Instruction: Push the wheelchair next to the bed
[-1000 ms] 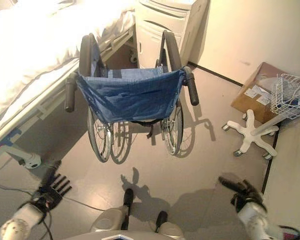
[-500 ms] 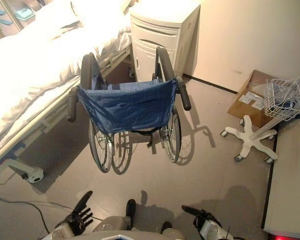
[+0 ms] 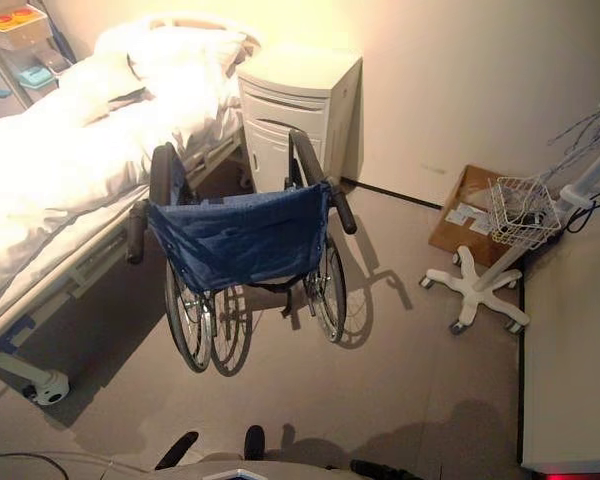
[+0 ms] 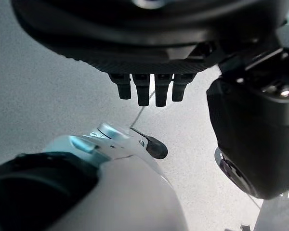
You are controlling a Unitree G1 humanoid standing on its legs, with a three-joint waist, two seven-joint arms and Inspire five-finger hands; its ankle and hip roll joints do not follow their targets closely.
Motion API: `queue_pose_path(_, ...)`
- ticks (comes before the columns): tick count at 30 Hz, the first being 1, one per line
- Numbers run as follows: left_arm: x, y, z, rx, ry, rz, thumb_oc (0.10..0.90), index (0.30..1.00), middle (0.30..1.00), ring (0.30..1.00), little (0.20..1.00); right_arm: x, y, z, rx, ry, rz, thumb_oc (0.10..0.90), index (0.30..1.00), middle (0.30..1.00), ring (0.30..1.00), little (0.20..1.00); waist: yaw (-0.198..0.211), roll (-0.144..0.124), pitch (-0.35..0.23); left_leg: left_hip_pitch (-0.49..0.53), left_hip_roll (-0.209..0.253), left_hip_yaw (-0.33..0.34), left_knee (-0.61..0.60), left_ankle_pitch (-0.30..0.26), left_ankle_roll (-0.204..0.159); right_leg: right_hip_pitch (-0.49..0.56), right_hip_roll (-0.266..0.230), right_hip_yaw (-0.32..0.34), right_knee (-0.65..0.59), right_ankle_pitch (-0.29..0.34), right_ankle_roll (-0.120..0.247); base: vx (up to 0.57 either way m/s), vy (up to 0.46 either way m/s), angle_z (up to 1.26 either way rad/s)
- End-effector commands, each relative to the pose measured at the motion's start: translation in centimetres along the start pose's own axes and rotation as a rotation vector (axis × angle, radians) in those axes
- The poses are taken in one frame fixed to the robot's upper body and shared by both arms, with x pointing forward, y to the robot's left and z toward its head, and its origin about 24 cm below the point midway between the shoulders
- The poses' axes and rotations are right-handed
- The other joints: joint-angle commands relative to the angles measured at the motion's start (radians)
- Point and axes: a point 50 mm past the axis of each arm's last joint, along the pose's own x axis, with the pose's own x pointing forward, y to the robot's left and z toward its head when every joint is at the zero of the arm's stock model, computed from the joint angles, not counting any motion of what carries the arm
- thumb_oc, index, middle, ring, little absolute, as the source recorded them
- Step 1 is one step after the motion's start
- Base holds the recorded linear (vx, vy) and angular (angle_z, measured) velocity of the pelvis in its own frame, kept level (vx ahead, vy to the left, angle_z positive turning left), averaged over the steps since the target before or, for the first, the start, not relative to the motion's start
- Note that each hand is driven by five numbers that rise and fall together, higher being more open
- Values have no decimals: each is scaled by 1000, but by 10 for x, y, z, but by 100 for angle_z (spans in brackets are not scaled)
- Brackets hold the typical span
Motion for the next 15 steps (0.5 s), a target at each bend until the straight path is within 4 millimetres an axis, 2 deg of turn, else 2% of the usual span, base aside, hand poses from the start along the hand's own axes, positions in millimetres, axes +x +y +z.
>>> queue_pose_path(1, 0, -12, 6, 63, 0, -4, 800, 900, 900, 900, 900, 1, 11, -4, -102, 63, 54, 800, 900, 900, 900, 900, 14, 4, 24, 79, 5, 27, 22, -131, -48, -86, -37, -47, 47, 61, 26, 0, 0, 0)
queue_pose_path(5, 0, -14, 0, 70, 33, 10, 800, 900, 900, 900, 900, 1, 8, -9, -97, 85, 41, 800, 900, 900, 900, 900, 17, 3, 14, 86, 2, 24, 16, -135, -43, -79, -36, -51, 42, 59, 25, 0, 0, 0)
queue_pose_path(15, 1, -12, 0, 79, 32, 5, 800, 900, 900, 900, 900, 1, 11, -12, -80, 94, 68, 800, 900, 900, 900, 900, 18, 1, 2, 89, 1, 22, 12, -139, -38, -81, -39, -49, 41, 61, 27, 0, 0, 0)
